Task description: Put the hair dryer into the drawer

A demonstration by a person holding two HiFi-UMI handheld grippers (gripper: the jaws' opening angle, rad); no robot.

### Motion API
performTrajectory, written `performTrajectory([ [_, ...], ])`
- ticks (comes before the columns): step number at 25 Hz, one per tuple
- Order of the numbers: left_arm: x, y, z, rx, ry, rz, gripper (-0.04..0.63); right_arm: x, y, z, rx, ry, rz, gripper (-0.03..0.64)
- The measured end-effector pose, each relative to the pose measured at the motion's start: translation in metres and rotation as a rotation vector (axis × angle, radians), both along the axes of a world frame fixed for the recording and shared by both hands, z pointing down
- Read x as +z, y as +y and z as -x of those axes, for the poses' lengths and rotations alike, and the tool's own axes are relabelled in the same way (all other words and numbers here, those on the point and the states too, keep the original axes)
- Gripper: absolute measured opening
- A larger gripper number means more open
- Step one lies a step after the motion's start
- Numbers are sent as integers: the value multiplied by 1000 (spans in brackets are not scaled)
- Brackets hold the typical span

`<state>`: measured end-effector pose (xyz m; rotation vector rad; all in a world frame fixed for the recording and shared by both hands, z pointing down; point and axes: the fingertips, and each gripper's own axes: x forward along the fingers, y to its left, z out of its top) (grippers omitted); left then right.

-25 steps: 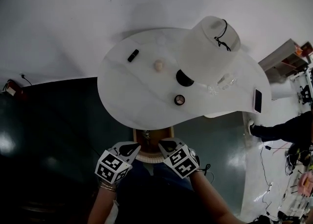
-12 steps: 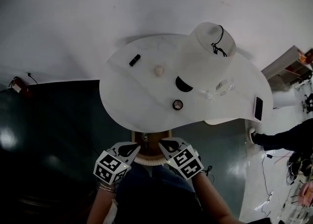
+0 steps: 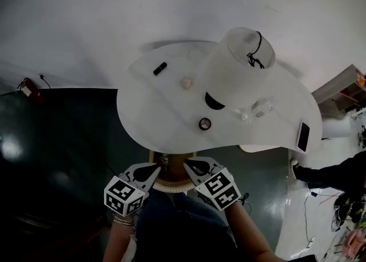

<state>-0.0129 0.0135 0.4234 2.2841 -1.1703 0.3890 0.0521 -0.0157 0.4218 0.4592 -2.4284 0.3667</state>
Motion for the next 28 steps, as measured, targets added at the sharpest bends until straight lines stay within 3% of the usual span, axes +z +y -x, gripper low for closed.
performTrajectory([
  [11, -17, -9, 0, -85, -15, -34, 15, -22, -18, -18, 17, -58, -24, 18],
  [28, -70, -33, 41, -13, -45, -126, 15, -71, -42, 5, 142, -140, -84, 18],
])
